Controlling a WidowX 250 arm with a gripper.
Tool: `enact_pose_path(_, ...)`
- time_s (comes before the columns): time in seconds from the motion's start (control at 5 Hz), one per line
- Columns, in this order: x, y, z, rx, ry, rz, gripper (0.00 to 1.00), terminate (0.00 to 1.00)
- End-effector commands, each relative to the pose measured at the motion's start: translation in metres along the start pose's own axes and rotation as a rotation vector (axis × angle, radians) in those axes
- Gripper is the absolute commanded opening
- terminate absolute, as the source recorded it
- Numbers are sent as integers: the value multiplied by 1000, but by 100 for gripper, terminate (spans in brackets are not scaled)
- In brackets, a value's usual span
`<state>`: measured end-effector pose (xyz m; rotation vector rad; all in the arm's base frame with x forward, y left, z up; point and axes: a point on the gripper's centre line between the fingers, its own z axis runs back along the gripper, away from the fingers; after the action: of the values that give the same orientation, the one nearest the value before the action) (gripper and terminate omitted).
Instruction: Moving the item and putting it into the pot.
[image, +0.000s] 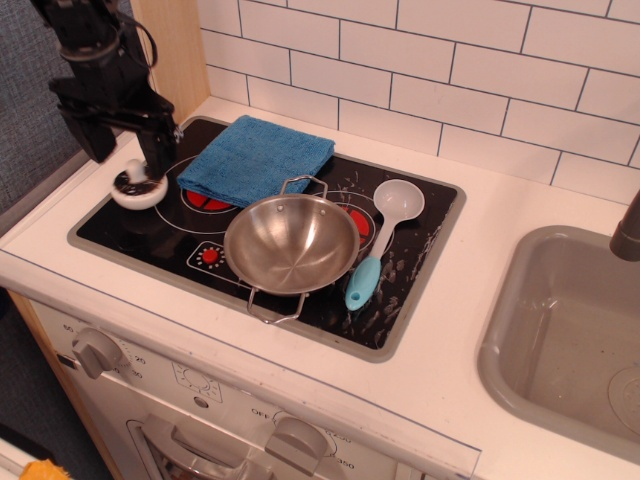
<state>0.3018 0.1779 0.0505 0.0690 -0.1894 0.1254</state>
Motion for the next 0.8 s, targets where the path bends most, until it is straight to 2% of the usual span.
enact_pose_path(0.0, 5, 1, 5, 20, -15, -15, 0, 0)
enact_pose_path(0.4, 6, 0, 5, 23, -8, -19, 0, 0)
enact_pose_path(0.6, 8, -1, 14, 31, -19, -17, 0, 0)
